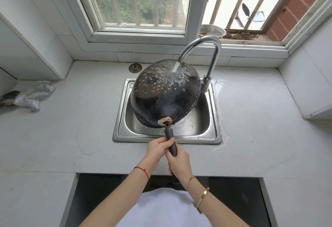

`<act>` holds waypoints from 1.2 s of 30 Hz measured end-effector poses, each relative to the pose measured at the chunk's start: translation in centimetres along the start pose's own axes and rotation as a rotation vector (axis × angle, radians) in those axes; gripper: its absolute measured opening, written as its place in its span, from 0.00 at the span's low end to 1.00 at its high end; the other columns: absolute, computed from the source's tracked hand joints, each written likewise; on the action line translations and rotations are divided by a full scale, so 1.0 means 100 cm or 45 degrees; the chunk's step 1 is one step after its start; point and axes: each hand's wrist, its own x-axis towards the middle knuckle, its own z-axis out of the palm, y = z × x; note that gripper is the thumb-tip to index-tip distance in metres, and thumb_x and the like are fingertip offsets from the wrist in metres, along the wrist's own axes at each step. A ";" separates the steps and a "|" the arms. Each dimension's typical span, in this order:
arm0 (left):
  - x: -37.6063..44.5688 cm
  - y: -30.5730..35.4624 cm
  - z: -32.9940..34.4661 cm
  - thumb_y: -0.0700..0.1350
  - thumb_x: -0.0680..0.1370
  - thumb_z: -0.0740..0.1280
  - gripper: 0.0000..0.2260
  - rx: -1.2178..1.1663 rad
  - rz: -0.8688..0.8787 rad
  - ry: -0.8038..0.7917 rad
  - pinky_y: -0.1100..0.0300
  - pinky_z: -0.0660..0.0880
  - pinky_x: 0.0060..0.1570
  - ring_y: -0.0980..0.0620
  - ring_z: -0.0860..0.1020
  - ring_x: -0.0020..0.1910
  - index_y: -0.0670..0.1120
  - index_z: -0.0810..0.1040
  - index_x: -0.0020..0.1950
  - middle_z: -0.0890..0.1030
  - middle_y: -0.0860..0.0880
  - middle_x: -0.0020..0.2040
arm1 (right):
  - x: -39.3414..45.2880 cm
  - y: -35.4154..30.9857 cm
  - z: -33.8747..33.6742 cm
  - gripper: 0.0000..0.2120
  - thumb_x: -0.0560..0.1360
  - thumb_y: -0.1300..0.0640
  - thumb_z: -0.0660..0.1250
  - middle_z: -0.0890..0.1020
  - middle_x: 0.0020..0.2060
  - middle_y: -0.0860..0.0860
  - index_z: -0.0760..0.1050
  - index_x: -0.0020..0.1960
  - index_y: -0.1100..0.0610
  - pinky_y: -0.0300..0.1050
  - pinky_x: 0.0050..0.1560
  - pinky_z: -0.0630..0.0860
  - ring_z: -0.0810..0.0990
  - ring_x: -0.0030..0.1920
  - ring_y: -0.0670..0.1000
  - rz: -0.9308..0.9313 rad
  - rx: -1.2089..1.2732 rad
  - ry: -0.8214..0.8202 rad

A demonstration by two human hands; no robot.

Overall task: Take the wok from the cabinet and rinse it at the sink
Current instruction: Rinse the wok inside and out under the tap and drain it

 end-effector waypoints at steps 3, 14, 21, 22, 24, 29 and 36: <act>0.000 0.000 0.000 0.44 0.75 0.73 0.05 0.018 -0.001 0.006 0.49 0.75 0.64 0.48 0.82 0.57 0.49 0.83 0.50 0.86 0.47 0.53 | 0.000 -0.001 0.000 0.04 0.79 0.54 0.65 0.81 0.35 0.62 0.75 0.46 0.50 0.52 0.26 0.79 0.78 0.25 0.52 0.001 -0.006 0.004; -0.001 0.001 0.000 0.44 0.74 0.74 0.05 0.001 0.000 -0.010 0.49 0.75 0.64 0.47 0.82 0.57 0.48 0.84 0.49 0.86 0.46 0.51 | -0.001 -0.002 -0.001 0.04 0.79 0.53 0.65 0.80 0.33 0.57 0.76 0.50 0.53 0.45 0.24 0.78 0.78 0.25 0.50 0.033 0.001 -0.004; -0.001 0.008 0.010 0.45 0.73 0.74 0.10 0.168 0.065 0.115 0.52 0.79 0.58 0.49 0.83 0.53 0.42 0.83 0.52 0.86 0.46 0.49 | -0.002 -0.008 -0.006 0.04 0.80 0.54 0.65 0.81 0.35 0.54 0.77 0.49 0.53 0.41 0.26 0.78 0.80 0.29 0.49 0.040 -0.056 0.004; -0.001 0.010 0.011 0.45 0.73 0.75 0.09 0.173 0.086 0.139 0.54 0.80 0.56 0.50 0.83 0.51 0.44 0.82 0.51 0.86 0.47 0.48 | -0.002 -0.009 -0.006 0.05 0.80 0.54 0.65 0.81 0.35 0.53 0.77 0.50 0.55 0.39 0.26 0.77 0.79 0.29 0.49 0.041 -0.071 -0.002; 0.000 0.014 0.011 0.45 0.71 0.76 0.09 0.192 0.136 0.162 0.58 0.80 0.53 0.52 0.84 0.49 0.45 0.81 0.49 0.86 0.48 0.47 | -0.004 -0.010 -0.008 0.05 0.80 0.55 0.64 0.80 0.35 0.53 0.76 0.51 0.56 0.37 0.25 0.75 0.79 0.29 0.49 0.037 -0.101 -0.007; -0.001 0.014 0.010 0.44 0.71 0.77 0.11 0.171 0.144 0.148 0.58 0.81 0.51 0.51 0.84 0.47 0.42 0.83 0.50 0.86 0.46 0.46 | -0.008 -0.011 -0.014 0.03 0.79 0.57 0.64 0.80 0.36 0.49 0.75 0.52 0.52 0.41 0.32 0.79 0.80 0.34 0.50 -0.039 -0.208 -0.002; -0.008 0.002 0.007 0.43 0.71 0.77 0.12 0.062 0.125 0.108 0.60 0.81 0.49 0.51 0.84 0.49 0.42 0.83 0.52 0.86 0.47 0.48 | -0.018 -0.004 -0.018 0.09 0.79 0.56 0.65 0.81 0.41 0.49 0.75 0.59 0.55 0.30 0.36 0.73 0.80 0.39 0.45 -0.098 -0.391 0.040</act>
